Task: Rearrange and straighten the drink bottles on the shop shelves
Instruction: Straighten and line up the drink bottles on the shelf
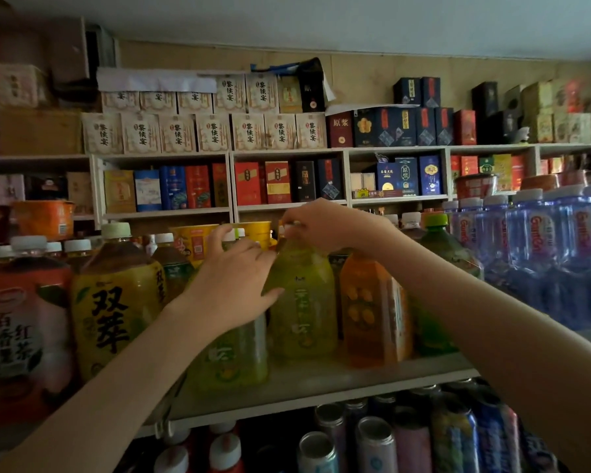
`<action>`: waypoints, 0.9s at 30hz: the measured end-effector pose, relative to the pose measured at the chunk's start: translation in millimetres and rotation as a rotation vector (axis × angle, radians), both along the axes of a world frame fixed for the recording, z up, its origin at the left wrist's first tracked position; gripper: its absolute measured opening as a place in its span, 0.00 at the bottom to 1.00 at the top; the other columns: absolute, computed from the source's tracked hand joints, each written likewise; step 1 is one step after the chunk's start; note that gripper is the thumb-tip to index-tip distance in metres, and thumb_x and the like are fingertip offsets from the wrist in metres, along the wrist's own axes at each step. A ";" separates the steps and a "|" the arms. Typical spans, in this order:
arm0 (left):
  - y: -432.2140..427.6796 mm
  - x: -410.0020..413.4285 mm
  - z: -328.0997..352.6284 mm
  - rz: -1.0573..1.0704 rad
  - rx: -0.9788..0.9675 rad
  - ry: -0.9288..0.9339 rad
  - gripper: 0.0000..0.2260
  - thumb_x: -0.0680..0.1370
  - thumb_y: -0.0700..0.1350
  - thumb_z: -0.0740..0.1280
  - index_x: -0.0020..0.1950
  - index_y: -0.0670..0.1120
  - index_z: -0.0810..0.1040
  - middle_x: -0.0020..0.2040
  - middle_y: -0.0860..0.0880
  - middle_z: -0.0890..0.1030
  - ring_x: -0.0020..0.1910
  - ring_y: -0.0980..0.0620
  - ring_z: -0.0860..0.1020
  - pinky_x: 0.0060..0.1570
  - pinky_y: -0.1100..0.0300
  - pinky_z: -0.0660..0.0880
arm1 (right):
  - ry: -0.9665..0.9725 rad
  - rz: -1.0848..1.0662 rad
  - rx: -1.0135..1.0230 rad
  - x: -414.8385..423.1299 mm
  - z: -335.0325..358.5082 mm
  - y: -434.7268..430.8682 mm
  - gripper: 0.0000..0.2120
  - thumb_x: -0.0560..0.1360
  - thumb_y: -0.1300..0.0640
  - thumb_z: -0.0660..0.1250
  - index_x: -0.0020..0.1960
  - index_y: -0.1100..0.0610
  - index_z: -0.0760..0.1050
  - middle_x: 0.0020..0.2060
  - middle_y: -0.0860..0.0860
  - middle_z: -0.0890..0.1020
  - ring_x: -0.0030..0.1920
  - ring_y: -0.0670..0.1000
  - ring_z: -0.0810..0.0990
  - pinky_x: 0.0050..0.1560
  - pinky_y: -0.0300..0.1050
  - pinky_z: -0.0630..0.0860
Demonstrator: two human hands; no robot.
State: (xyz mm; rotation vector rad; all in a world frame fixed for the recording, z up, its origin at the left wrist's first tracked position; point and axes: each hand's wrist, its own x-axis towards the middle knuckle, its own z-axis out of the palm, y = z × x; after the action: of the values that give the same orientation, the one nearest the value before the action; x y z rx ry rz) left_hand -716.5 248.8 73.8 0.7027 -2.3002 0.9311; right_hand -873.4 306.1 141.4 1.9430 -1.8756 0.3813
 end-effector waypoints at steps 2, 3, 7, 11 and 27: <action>1.1 -7.1 0.6 0.075 -0.007 -0.031 0.24 0.76 0.63 0.57 0.67 0.51 0.70 0.65 0.53 0.75 0.67 0.53 0.68 0.67 0.45 0.41 | 0.038 -0.087 0.038 -4.5 2.8 -12.4 0.13 0.81 0.58 0.55 0.61 0.61 0.71 0.48 0.53 0.76 0.43 0.48 0.72 0.43 0.40 0.69; 1.6 -10.6 0.5 0.101 -0.010 -0.049 0.23 0.76 0.63 0.57 0.65 0.51 0.71 0.64 0.54 0.75 0.67 0.53 0.68 0.68 0.44 0.42 | 0.042 -0.094 0.044 -6.2 2.8 -17.7 0.13 0.81 0.59 0.55 0.61 0.61 0.72 0.48 0.53 0.76 0.44 0.49 0.73 0.45 0.40 0.69; -1.0 -19.1 1.3 0.132 -0.030 -0.073 0.19 0.77 0.62 0.58 0.60 0.51 0.74 0.59 0.54 0.78 0.65 0.52 0.71 0.69 0.41 0.43 | 0.024 -0.069 0.032 -8.7 2.3 -29.8 0.14 0.81 0.58 0.55 0.62 0.61 0.73 0.55 0.55 0.78 0.52 0.52 0.77 0.51 0.41 0.72; -0.4 -20.4 1.8 0.118 -0.045 -0.016 0.18 0.77 0.61 0.59 0.61 0.52 0.73 0.60 0.54 0.78 0.65 0.52 0.70 0.69 0.42 0.44 | 0.005 -0.065 0.041 -7.0 4.5 -19.7 0.16 0.81 0.55 0.57 0.66 0.59 0.71 0.60 0.54 0.77 0.57 0.53 0.76 0.55 0.44 0.72; 43.9 -118.9 -32.6 -0.259 0.822 0.513 0.51 0.52 0.80 0.59 0.67 0.51 0.63 0.63 0.52 0.75 0.59 0.50 0.75 0.57 0.52 0.74 | -0.536 0.023 -0.015 -85.2 -22.7 62.7 0.18 0.80 0.50 0.57 0.69 0.52 0.65 0.55 0.52 0.76 0.52 0.51 0.77 0.55 0.48 0.77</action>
State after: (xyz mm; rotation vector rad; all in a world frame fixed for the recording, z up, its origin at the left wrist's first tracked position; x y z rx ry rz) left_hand -835.4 292.8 41.2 0.8067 -2.1622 -0.3356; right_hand -958.6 368.8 118.8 1.9874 -2.1489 1.0024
